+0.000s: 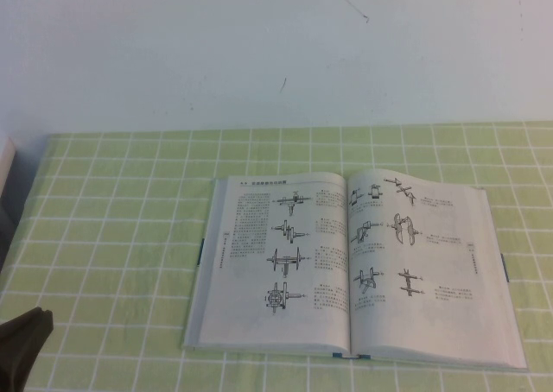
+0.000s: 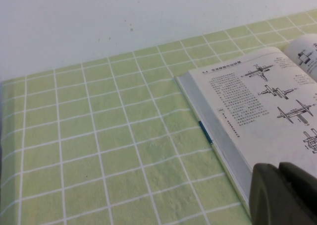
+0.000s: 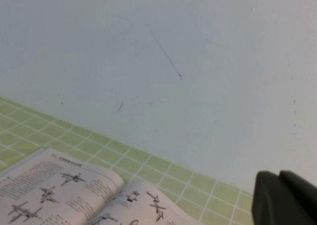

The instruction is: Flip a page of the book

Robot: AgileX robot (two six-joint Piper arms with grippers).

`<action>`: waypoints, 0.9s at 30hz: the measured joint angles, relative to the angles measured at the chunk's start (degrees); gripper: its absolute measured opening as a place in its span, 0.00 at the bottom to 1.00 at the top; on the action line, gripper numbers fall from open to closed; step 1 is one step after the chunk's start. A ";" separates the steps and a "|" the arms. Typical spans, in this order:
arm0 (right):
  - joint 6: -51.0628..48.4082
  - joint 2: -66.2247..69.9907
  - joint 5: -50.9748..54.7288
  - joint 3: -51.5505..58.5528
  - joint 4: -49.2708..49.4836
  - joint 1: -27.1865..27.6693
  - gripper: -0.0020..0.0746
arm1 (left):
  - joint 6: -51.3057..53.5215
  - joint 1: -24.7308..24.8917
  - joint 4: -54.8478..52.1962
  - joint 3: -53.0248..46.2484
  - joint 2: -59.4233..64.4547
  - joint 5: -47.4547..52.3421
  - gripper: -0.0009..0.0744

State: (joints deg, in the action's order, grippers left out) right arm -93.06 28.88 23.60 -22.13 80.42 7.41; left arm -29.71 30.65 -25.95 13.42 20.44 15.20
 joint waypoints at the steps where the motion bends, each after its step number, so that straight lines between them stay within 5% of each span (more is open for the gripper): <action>1: 0.00 0.00 0.29 0.00 0.00 0.00 0.02 | 0.00 0.00 0.00 0.00 0.00 0.00 0.01; 9: 1.19 0.00 -0.61 0.39 1.24 0.00 0.02 | -0.53 0.00 0.00 0.00 0.00 0.00 0.01; 19: -13.56 -7.08 -5.96 1.02 1.72 0.00 0.02 | -0.81 0.00 0.00 0.00 -0.11 0.23 0.01; 27: -14.71 -12.83 -11.95 2.52 -0.07 0.00 0.02 | -0.95 0.00 0.00 0.00 -0.11 0.23 0.01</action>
State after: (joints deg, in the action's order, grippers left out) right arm -107.77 16.05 11.65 -19.61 80.35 7.41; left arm -30.65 30.65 -25.95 13.42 20.33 15.42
